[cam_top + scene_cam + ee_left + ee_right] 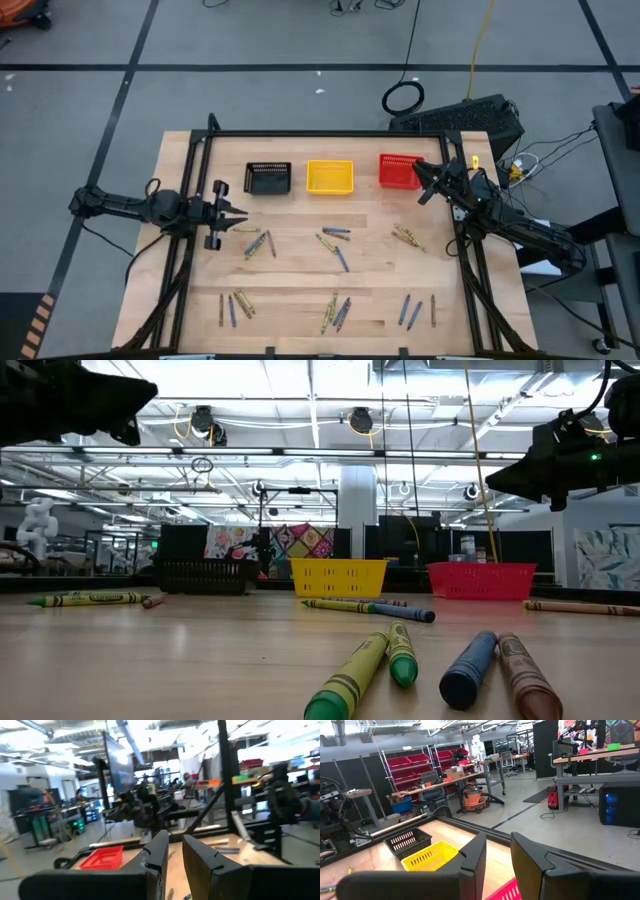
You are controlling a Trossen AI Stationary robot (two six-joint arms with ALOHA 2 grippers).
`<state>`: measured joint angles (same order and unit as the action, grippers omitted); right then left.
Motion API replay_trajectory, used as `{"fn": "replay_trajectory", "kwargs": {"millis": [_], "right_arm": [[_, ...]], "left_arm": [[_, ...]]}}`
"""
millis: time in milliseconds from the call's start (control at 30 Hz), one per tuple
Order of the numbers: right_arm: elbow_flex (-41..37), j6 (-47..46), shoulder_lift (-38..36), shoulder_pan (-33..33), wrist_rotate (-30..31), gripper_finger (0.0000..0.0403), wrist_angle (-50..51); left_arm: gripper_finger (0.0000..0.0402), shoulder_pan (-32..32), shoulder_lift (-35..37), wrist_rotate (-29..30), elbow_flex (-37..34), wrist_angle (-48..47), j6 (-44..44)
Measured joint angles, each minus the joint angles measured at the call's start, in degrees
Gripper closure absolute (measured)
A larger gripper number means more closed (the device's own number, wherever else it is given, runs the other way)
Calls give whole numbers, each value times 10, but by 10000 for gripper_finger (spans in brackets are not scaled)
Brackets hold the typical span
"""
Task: Sort crayons
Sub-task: Put the brown crayon into the red bin
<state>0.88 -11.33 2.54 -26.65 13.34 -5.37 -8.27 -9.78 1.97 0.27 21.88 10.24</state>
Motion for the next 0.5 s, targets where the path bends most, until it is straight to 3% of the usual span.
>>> {"fn": "replay_trajectory", "kwargs": {"millis": [300,500], "right_arm": [[0,0,0,0,1,325,-2],[0,0,0,0,-1,325,-1]], "left_arm": [[338,0,-24,114,0,-15,7],[338,0,-46,106,0,-4,-13]]}}
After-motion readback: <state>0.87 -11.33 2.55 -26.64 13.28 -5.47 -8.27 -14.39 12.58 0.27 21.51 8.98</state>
